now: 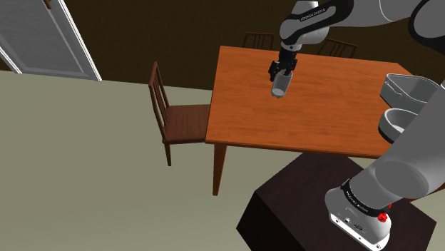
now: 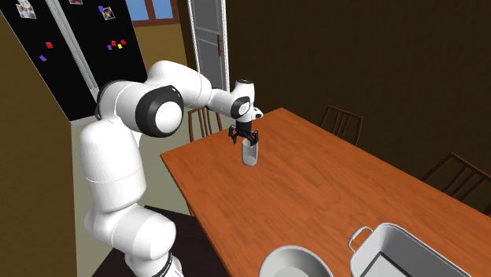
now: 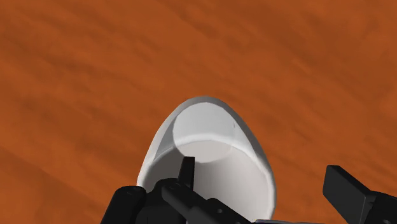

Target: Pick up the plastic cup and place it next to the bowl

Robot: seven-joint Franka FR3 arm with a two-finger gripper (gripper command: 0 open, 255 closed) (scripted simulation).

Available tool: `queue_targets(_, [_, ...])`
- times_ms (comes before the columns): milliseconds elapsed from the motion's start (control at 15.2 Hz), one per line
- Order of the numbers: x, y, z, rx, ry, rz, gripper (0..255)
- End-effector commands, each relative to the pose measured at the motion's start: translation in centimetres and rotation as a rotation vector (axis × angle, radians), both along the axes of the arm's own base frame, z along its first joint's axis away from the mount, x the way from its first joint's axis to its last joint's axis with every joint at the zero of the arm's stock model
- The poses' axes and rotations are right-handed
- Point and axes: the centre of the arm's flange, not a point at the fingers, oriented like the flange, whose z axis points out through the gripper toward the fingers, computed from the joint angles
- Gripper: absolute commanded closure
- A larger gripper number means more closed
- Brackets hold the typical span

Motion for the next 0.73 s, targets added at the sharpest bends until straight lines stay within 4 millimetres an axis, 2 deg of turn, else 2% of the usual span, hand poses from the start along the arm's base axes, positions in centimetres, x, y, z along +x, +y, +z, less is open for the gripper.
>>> queue_targets(0, [-0.01,-0.01,-0.03,0.0,0.0,0.0,0])
queue_targets(198, [-0.01,-0.01,-0.03,0.0,0.0,0.0,0])
queue_targets(264, [-0.01,-0.01,-0.03,0.0,0.0,0.0,255])
queue_targets(660, [-0.01,-0.02,-0.02,0.0,0.0,0.0,255])
